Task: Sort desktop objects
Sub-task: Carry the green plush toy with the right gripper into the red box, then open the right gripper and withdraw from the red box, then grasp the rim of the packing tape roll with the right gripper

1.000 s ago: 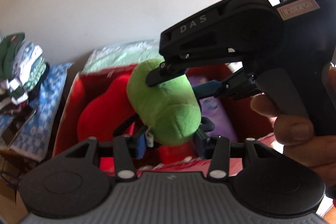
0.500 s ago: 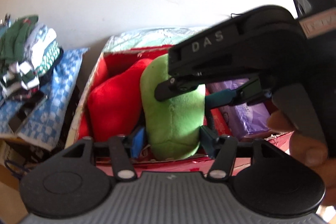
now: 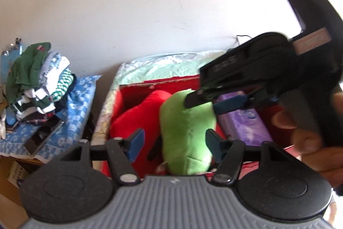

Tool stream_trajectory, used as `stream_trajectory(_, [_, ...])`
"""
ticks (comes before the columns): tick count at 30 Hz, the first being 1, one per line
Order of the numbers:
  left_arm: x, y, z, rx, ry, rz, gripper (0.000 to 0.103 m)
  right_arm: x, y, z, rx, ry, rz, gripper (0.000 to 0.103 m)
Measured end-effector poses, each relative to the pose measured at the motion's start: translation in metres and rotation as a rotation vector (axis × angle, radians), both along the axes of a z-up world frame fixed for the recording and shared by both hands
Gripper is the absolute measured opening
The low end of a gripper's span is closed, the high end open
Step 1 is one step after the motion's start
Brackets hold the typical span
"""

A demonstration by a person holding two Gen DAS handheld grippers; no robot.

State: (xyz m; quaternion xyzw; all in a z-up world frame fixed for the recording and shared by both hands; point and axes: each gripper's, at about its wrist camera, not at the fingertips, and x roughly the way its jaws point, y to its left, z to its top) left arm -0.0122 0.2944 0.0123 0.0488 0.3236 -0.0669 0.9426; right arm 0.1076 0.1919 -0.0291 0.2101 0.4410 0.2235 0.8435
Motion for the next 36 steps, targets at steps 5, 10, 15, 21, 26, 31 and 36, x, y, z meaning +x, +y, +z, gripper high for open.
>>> stream_trajectory(5, [-0.001, -0.011, -0.004, -0.022, 0.035, -0.003, 0.059, 0.002, 0.007, -0.001, -0.027, -0.016, 0.021, 0.054])
stream_trajectory(10, [-0.003, -0.020, 0.001, -0.021, 0.014, -0.010, 0.064, -0.005, -0.004, 0.004, -0.023, -0.041, 0.030, 0.058])
stream_trajectory(15, [-0.008, -0.050, 0.009, -0.036, -0.013, -0.074, 0.069, -0.016, -0.052, 0.016, -0.007, -0.073, -0.037, 0.058])
stream_trajectory(21, [-0.007, -0.123, 0.009, -0.068, 0.008, -0.220, 0.064, -0.041, -0.146, 0.021, -0.115, -0.110, -0.192, 0.058])
stream_trajectory(26, [-0.005, -0.195, -0.004, -0.071, 0.046, -0.339, 0.063, -0.056, -0.226, 0.009, -0.212, -0.081, -0.310, 0.058])
stream_trajectory(31, [-0.008, -0.258, -0.034, -0.036, 0.135, -0.428, 0.060, -0.066, -0.289, -0.017, -0.270, -0.010, -0.361, 0.057])
stream_trajectory(36, [0.000, -0.293, -0.044, -0.047, 0.167, -0.422, 0.060, -0.065, -0.325, -0.040, -0.259, 0.044, -0.368, 0.057])
